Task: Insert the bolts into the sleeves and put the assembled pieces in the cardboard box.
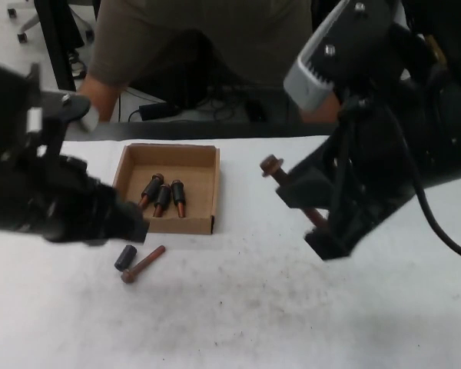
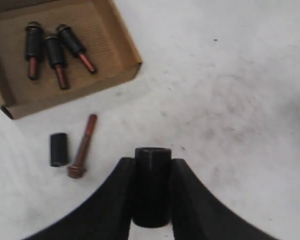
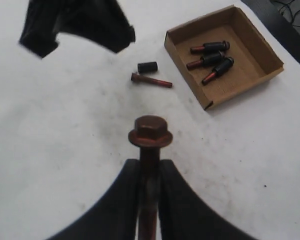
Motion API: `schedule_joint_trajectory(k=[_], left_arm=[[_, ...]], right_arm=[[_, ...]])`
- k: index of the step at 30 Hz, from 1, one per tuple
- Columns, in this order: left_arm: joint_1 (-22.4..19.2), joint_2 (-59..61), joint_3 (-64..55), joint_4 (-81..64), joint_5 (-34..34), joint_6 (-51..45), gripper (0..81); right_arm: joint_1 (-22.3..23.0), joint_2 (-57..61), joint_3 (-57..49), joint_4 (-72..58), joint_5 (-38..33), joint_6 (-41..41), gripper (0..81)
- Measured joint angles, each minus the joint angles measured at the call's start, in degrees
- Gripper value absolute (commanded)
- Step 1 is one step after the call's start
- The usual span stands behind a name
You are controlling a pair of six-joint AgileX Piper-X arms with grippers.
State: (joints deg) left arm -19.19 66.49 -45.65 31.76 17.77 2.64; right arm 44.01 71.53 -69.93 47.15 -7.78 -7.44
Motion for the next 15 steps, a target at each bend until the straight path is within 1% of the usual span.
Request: schedule_joint_trajectory(k=[6,7,9,10,11,15], left_arm=[[-0.27,-10.23,7.82,-2.91,9.59,-5.88,0.8],[-0.27,-14.05,9.12,-3.71,11.15,-8.51,0.8],[-0.27,-17.15,9.93,-4.28,12.73,-10.5,0.8],[-0.27,-18.13,10.07,-4.45,13.44,-10.92,0.8],[-0.27,-19.07,10.13,-4.73,14.3,-11.38,0.8],[-0.27,-20.53,10.09,-6.86,18.27,-11.68,0.8]], right_arm=[[0.0,4.63,0.0,-10.61,-3.0,11.09,0.2],[0.0,6.21,0.0,-14.65,-4.72,15.47,0.2],[0.0,7.75,0.0,-18.94,-6.85,20.75,0.2],[0.0,8.28,0.0,-20.5,-7.66,22.94,0.2],[0.0,8.4,0.0,-20.85,-7.86,23.42,0.2],[0.0,9.79,0.0,-27.25,-9.91,32.25,0.2]])
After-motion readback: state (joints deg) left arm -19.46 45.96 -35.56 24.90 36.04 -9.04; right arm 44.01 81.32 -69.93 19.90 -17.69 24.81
